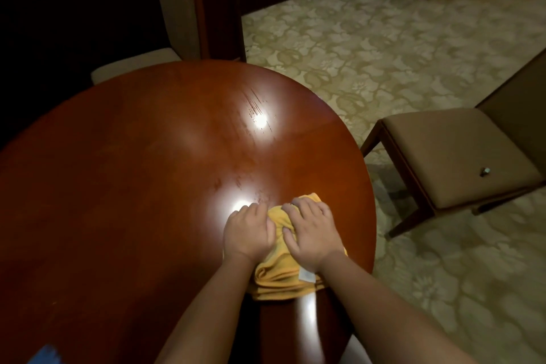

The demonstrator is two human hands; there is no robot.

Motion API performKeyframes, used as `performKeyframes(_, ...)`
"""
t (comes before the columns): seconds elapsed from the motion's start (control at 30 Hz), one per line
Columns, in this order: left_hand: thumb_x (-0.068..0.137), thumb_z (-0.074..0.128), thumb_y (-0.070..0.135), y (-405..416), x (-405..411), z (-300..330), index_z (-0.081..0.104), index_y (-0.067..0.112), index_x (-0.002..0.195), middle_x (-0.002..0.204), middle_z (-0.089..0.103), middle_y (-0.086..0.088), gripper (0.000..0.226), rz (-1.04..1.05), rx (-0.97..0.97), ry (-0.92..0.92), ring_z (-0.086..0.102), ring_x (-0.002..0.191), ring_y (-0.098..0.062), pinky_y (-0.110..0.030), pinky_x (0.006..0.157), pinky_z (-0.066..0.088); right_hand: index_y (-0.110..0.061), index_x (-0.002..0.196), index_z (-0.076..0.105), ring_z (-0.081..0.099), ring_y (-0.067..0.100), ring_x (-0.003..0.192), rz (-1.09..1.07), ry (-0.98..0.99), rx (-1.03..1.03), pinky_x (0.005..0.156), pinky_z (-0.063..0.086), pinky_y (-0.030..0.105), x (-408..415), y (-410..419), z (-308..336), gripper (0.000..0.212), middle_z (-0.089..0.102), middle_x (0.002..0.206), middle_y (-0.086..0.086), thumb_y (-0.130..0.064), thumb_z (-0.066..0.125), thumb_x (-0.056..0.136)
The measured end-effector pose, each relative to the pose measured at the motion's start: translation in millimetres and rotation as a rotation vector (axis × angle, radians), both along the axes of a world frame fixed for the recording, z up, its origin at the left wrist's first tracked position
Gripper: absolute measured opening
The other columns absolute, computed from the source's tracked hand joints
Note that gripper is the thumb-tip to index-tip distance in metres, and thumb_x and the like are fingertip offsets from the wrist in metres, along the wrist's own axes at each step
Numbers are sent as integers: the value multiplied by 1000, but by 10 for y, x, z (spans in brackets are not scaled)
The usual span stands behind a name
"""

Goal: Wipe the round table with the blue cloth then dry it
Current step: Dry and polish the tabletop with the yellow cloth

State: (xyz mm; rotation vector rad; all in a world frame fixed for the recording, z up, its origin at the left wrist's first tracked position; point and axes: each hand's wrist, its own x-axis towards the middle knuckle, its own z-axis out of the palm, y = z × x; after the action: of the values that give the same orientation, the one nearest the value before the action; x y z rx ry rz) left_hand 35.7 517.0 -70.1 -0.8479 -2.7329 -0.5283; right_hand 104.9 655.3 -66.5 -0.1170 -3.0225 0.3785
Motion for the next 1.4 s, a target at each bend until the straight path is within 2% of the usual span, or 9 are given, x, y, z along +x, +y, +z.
performKeyframes(0.27,68,38,24,373,-841,-34,51,9,61,56,54,-8,21,-9,46,38,54,49,-30,-31,44,41,-19,117,59,50,22,110,-52,60,8,94,29,39,-805,317,-54,43,57,114,3,-41,41,84)
performKeyframes(0.47,68,39,23,619,-1355,-59,51,10,60,53,53,-10,19,140,39,64,52,46,-31,-29,41,36,-18,116,59,52,23,111,31,61,19,95,27,37,-1523,593,-53,45,57,112,3,-40,39,82)
performKeyframes(0.63,69,39,22,704,-1603,-69,52,10,61,55,54,-9,19,177,13,73,53,47,-31,-29,42,37,-17,118,59,51,23,112,62,84,41,95,26,37,-1830,698,-82,48,58,113,4,-40,36,83)
performKeyframes(0.83,71,37,23,641,-1350,-24,52,8,61,55,55,-12,23,245,8,36,53,46,-31,-29,42,38,-17,118,59,52,22,110,94,65,77,93,26,35,-1622,646,-3,47,59,112,3,-40,36,84)
performKeyframes(1.17,68,38,23,276,-289,89,49,11,58,52,51,-7,19,154,-1,-65,52,46,-30,-29,44,40,-19,114,61,53,20,110,37,-35,22,93,32,36,-474,250,49,43,60,112,1,-40,43,82)
performKeyframes(1.4,69,37,24,292,-431,-6,48,13,58,52,52,-5,19,105,42,-81,52,47,-29,-30,43,39,-21,114,60,50,17,109,28,19,24,94,29,35,-549,294,-14,40,58,110,-1,-41,44,83)
